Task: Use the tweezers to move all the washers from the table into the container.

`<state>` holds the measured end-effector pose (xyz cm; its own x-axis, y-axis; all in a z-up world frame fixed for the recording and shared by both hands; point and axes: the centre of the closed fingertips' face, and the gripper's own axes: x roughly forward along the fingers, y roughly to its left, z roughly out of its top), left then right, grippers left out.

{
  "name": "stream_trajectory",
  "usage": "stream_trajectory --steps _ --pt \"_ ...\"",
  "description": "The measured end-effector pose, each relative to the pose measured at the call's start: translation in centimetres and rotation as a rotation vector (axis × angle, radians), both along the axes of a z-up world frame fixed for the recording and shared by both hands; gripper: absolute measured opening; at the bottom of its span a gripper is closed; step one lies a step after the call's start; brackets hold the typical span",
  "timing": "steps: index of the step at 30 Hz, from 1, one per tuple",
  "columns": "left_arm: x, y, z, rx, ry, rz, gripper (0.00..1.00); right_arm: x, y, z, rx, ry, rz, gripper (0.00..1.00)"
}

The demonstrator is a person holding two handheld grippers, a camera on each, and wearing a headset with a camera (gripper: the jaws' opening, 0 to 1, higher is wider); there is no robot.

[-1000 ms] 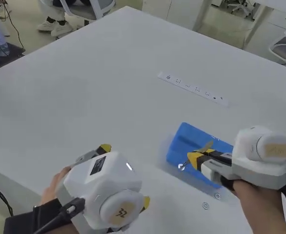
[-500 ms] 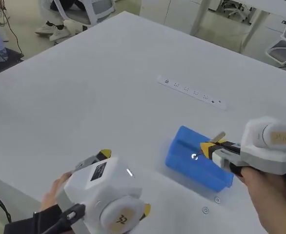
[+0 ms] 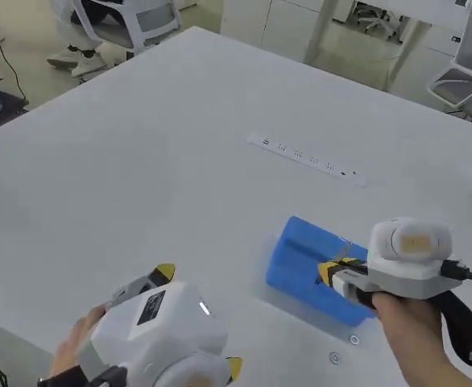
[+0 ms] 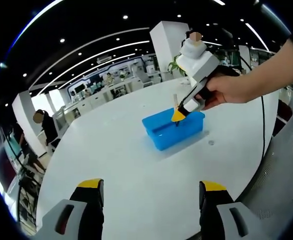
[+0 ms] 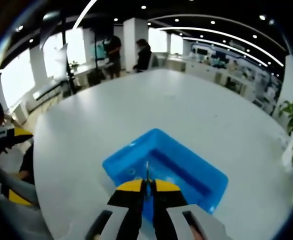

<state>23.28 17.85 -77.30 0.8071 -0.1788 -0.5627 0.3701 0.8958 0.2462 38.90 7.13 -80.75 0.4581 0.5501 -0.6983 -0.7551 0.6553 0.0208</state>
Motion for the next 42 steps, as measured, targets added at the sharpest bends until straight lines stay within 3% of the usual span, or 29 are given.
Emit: stream_trajectory --steps 5,16,23,35,42 --pt "0.0 -0.1 -0.1 0.006 0.005 -0.006 0.79 0.3 0.3 -0.6 -0.014 -0.002 0.007 0.03" --pt "0.0 0.1 -0.1 0.015 0.001 0.001 0.79 0.0 0.6 -0.4 -0.042 -0.03 0.042 0.04" --pt "0.0 0.4 0.0 0.016 -0.005 0.017 0.79 0.2 0.1 1.5 0.016 -0.054 0.013 0.04" --pt "0.1 0.2 0.4 0.01 -0.021 0.011 0.8 -1.1 -2.0 7.6 0.151 -0.122 -0.018 0.04" --pt "0.1 0.1 0.4 0.01 -0.02 0.007 0.79 -3.7 -3.6 8.0 0.182 -0.107 -0.033 0.04"
